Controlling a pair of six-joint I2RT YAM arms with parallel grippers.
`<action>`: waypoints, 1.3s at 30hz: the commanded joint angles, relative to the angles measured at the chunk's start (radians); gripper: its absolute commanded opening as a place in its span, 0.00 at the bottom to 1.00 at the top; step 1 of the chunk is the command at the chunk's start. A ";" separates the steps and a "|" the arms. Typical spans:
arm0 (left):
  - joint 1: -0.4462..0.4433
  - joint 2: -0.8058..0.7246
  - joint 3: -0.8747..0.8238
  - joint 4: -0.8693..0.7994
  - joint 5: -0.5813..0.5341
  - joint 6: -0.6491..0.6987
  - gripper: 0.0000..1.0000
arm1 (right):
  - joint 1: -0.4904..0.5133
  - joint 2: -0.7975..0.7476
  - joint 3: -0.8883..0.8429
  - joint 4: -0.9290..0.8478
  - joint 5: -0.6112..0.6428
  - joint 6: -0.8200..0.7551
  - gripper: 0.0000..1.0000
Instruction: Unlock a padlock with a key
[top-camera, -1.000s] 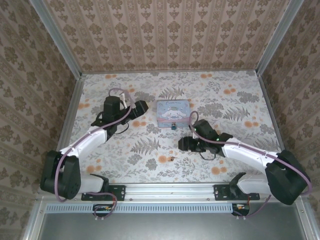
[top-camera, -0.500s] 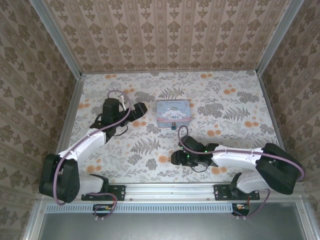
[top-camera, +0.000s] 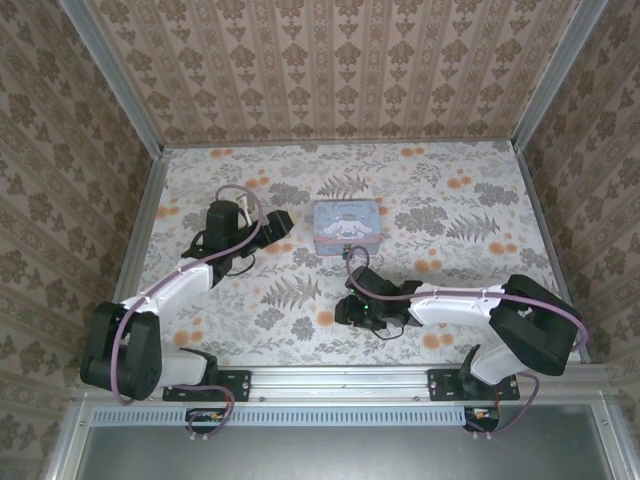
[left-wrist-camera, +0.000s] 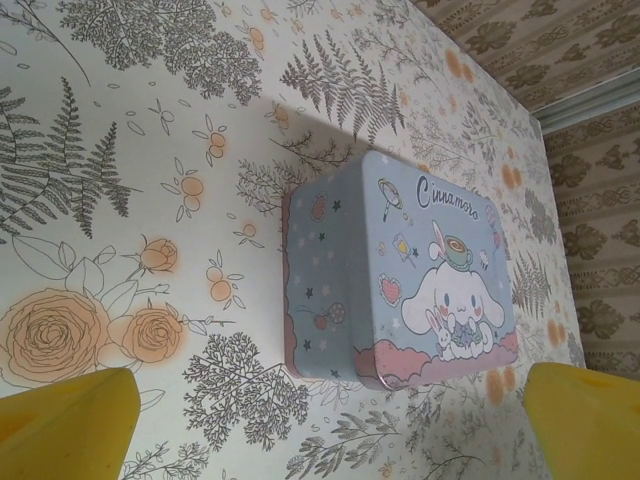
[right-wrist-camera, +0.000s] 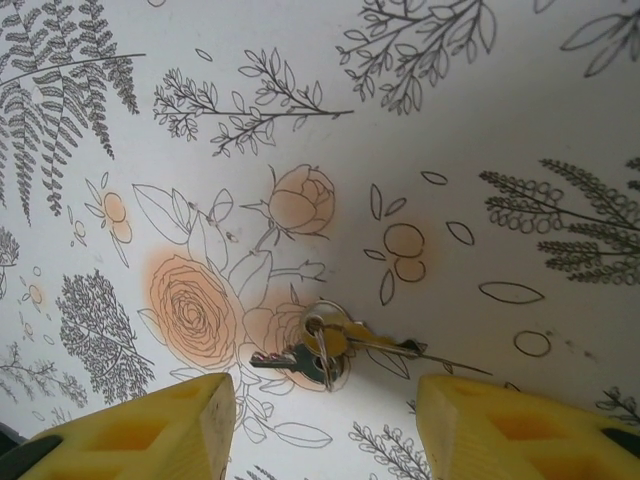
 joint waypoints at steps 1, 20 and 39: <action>0.006 0.021 -0.016 0.035 0.027 -0.004 1.00 | 0.005 0.071 0.063 0.094 0.007 0.007 0.53; 0.016 0.031 -0.039 0.060 0.039 -0.037 1.00 | -0.015 0.107 0.289 -0.232 0.115 -0.167 0.50; 0.046 0.021 -0.082 0.095 0.030 -0.071 1.00 | 0.091 0.225 0.351 -0.338 0.181 -0.061 0.44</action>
